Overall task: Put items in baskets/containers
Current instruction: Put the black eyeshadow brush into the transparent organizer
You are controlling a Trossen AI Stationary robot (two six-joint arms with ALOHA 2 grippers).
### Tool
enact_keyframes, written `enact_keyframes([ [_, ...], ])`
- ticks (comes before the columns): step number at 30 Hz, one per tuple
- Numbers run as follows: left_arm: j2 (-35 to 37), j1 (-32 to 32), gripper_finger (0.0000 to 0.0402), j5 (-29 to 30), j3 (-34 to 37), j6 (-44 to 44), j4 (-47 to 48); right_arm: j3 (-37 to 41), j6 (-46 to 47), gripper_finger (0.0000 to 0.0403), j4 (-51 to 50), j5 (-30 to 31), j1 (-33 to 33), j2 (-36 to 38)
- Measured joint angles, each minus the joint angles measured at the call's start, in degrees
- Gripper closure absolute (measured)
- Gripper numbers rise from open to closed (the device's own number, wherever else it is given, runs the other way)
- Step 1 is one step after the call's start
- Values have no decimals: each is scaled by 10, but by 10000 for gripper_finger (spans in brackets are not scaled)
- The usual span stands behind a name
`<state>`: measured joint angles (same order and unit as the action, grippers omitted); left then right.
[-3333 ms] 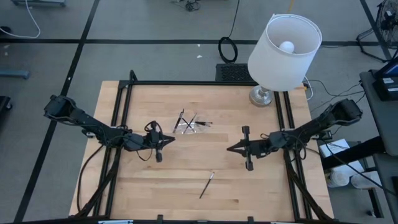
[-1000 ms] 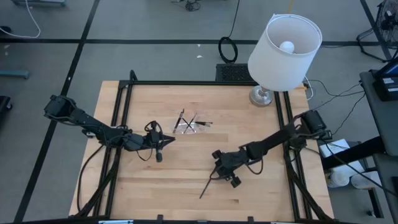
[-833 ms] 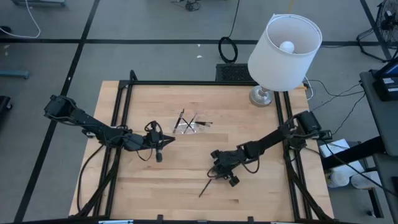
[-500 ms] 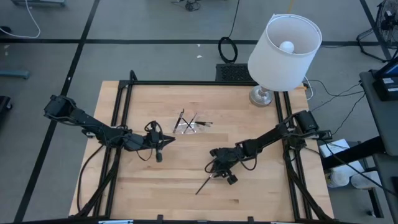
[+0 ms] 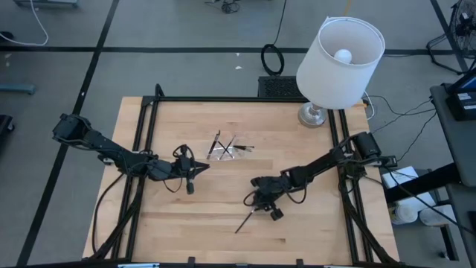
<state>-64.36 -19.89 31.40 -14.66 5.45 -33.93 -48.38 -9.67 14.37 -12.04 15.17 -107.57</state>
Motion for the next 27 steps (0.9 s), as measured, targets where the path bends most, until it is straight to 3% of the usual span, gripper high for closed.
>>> enact_keyframes([
  [11,0,0,366,0,0,-2,0,1,4,346,-44,1,-6,-1],
  [17,0,0,366,0,0,-2,0,1,4,395,-44,1,-6,-1],
  [27,0,0,366,0,0,-1,0,1,-21,401,-27,7,-4,-1],
])
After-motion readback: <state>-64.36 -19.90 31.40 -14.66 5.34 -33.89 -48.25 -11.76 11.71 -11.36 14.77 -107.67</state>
